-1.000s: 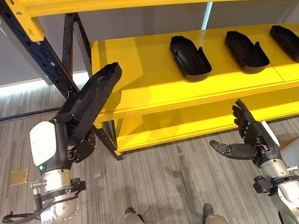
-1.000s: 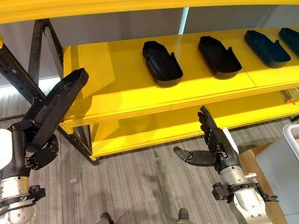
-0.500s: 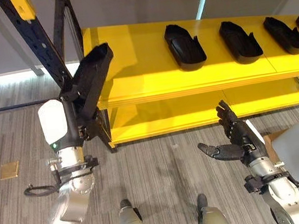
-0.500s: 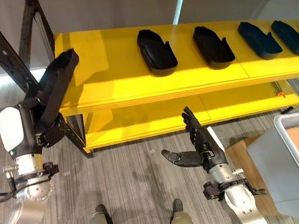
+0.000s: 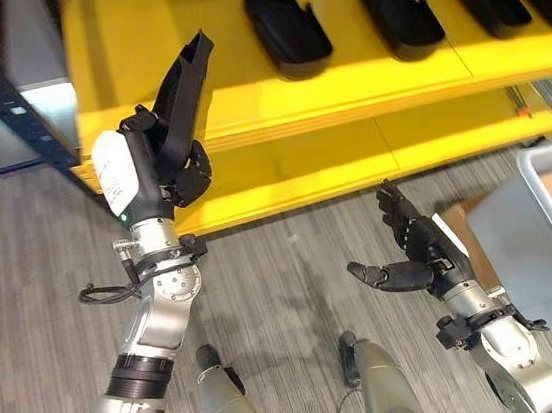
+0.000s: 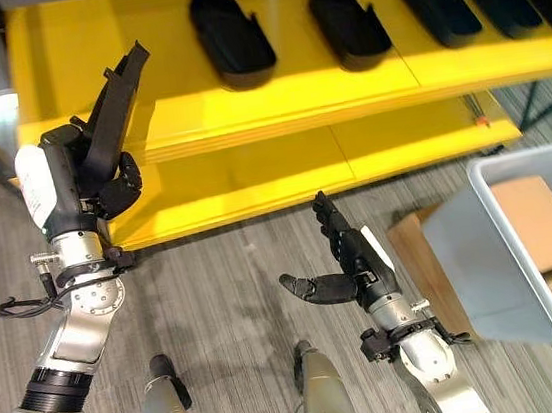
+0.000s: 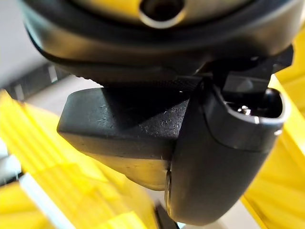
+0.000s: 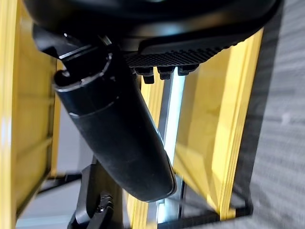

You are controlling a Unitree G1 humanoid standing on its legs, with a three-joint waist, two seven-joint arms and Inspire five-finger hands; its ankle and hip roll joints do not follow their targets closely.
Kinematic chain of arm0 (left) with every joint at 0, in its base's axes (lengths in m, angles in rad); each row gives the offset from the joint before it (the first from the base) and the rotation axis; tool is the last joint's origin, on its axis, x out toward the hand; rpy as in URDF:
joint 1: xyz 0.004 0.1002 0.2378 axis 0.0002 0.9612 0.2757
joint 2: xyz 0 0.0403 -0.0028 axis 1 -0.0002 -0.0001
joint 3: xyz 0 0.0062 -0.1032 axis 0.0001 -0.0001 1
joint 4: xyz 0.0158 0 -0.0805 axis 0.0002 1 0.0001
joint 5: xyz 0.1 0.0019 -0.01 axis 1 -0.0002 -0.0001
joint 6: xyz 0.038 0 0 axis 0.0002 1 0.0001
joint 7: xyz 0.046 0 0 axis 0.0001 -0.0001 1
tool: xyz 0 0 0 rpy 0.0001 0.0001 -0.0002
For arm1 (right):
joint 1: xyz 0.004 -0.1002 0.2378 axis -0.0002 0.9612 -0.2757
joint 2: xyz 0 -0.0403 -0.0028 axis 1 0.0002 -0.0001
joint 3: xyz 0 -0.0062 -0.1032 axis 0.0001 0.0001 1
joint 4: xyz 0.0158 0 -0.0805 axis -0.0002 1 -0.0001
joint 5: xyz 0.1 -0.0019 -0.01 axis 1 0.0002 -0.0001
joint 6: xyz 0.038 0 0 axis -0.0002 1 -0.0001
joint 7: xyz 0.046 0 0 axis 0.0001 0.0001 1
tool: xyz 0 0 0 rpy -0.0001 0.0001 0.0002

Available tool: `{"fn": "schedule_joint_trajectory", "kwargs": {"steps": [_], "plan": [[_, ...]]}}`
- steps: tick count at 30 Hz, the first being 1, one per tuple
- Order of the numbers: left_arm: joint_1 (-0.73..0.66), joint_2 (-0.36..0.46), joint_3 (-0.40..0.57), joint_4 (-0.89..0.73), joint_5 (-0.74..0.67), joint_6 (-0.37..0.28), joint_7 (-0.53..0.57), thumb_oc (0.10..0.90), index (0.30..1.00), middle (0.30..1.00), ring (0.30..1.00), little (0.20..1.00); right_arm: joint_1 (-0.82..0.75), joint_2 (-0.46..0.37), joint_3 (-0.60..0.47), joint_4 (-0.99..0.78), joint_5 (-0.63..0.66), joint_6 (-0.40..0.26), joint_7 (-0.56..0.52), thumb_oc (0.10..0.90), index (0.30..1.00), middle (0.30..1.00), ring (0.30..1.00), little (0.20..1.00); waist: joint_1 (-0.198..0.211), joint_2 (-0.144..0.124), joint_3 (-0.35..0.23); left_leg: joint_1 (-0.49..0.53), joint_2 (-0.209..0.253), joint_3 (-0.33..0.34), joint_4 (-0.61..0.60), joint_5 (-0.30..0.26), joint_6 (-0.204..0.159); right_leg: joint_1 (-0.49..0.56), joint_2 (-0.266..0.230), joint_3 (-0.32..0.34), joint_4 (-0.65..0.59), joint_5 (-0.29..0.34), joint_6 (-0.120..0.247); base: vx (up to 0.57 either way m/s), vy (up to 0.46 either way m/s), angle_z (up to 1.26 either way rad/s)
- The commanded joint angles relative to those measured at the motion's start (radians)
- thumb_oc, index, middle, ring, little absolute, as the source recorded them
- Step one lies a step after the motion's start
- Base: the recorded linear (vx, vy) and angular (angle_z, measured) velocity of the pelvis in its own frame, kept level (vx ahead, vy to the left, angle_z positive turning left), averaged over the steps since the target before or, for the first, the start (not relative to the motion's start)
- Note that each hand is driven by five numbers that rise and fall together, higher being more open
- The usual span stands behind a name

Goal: Move parts from the plastic box to the shelf.

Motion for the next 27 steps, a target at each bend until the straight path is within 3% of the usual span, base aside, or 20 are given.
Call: {"fn": "schedule_joint_trajectory", "kwargs": {"steps": [1,7,18,23,27], "plan": [[-0.197,0.014,-0.033,-0.090,-0.008,-0.105,0.085,0.400,0.300,0.300,0.300,0.300,-0.043,-0.035,-0.036,-0.123,0.019,-0.117,-0.026,0.900,1.000,1.000,1.000,1.000,-0.014,0.042,-0.057,0.048,0.012,-0.028,-0.031,-0.007,0.002,0.103,-0.023,-0.018,-0.053,-0.052,-0.027,-0.03,-0.053,-0.10],[-0.192,-0.018,-0.044,-0.109,-0.037,-0.108,0.095,0.400,0.300,0.300,0.300,0.300,-0.035,-0.042,-0.026,-0.129,0.016,-0.126,-0.038,0.900,1.000,1.000,1.000,1.000,-0.015,0.041,-0.046,0.060,0.021,-0.026,-0.053,0.003,-0.003,0.098,-0.016,-0.019,-0.040,-0.064,-0.032,-0.02,-0.042,0.00],[-0.173,-0.006,-0.008,-0.125,-0.036,-0.091,0.146,0.400,0.300,0.300,0.300,0.300,-0.026,-0.053,-0.015,-0.133,0.009,-0.139,-0.056,0.900,1.000,1.000,1.000,1.000,-0.008,0.041,-0.043,0.053,0.028,-0.029,-0.045,0.003,-0.005,0.086,-0.013,-0.025,-0.022,-0.069,-0.039,0.00,-0.021,0.00],[-0.179,0.019,0.034,-0.147,-0.013,-0.084,0.190,0.400,0.300,0.300,0.300,0.300,-0.033,-0.060,-0.016,-0.138,0.012,-0.147,-0.057,0.900,1.000,1.000,1.000,1.000,-0.002,0.039,-0.042,0.038,0.023,-0.042,-0.042,0.003,-0.005,0.090,-0.018,-0.035,-0.020,-0.075,-0.038,0.03,-0.012,0.07],[-0.300,0.086,0.022,-0.077,-0.003,-0.062,0.206,0.400,0.300,0.300,0.300,0.300,-0.041,-0.072,-0.012,-0.132,0.019,-0.146,-0.045,0.900,1.000,1.000,1.000,1.000,-0.010,0.039,-0.050,0.024,0.021,-0.045,-0.033,-0.002,-0.005,0.082,-0.021,-0.036,-0.012,-0.076,-0.035,0.03,0.000,0.08]]}}
